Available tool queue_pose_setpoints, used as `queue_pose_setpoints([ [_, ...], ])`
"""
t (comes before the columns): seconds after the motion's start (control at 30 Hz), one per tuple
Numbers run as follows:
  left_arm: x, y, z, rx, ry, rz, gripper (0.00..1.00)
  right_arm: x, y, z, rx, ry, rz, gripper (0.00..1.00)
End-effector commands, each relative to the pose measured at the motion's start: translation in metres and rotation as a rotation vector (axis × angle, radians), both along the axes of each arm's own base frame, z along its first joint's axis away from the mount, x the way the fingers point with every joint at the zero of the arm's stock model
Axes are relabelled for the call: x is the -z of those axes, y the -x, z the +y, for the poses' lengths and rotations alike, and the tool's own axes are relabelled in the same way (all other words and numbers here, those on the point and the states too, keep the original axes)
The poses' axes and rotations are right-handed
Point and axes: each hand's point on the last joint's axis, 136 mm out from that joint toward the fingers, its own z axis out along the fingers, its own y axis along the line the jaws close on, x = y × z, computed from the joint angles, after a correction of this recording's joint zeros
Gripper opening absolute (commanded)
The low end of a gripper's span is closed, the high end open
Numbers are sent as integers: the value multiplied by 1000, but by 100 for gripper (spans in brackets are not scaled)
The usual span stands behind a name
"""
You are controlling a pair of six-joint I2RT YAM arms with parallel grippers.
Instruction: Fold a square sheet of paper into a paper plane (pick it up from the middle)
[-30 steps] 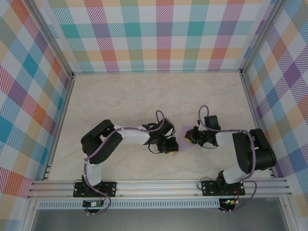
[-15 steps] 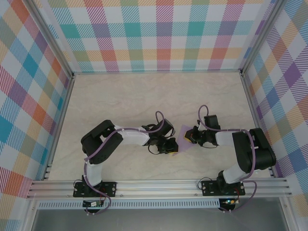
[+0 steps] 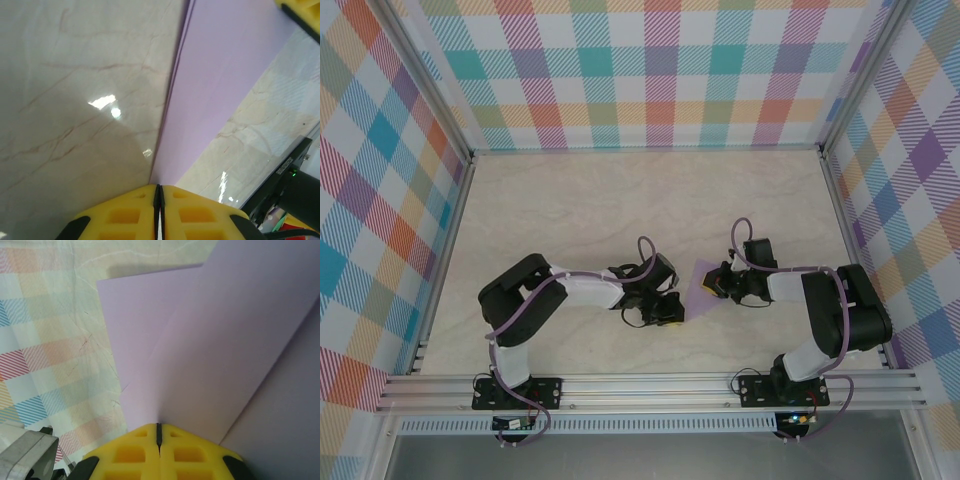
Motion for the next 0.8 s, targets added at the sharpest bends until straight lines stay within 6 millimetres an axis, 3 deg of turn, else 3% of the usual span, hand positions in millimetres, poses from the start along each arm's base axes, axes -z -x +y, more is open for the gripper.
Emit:
queue_pose_setpoints([
  [0.0, 16, 34, 29, 52, -132, 80, 9, 48, 35, -26, 45, 167, 176, 0],
  [0.17, 7, 28, 25, 71, -121, 42, 6, 47, 34, -26, 46, 165, 175, 0],
  [0.37, -41, 0, -3, 49, 28, -127, 5, 44, 33, -23, 40, 148, 164, 0],
  [0.47, -54, -14, -7, 17, 51, -197, 5, 36, 28, -14, 14, 91, 134, 0],
  [0.6, -57, -29, 2, -57, 44, -250, 5, 18, 21, 6, -32, -41, 71, 0],
  [0.77, -65, -43, 31, -172, 28, -311, 5, 4, 13, 24, -80, -75, 28, 0],
])
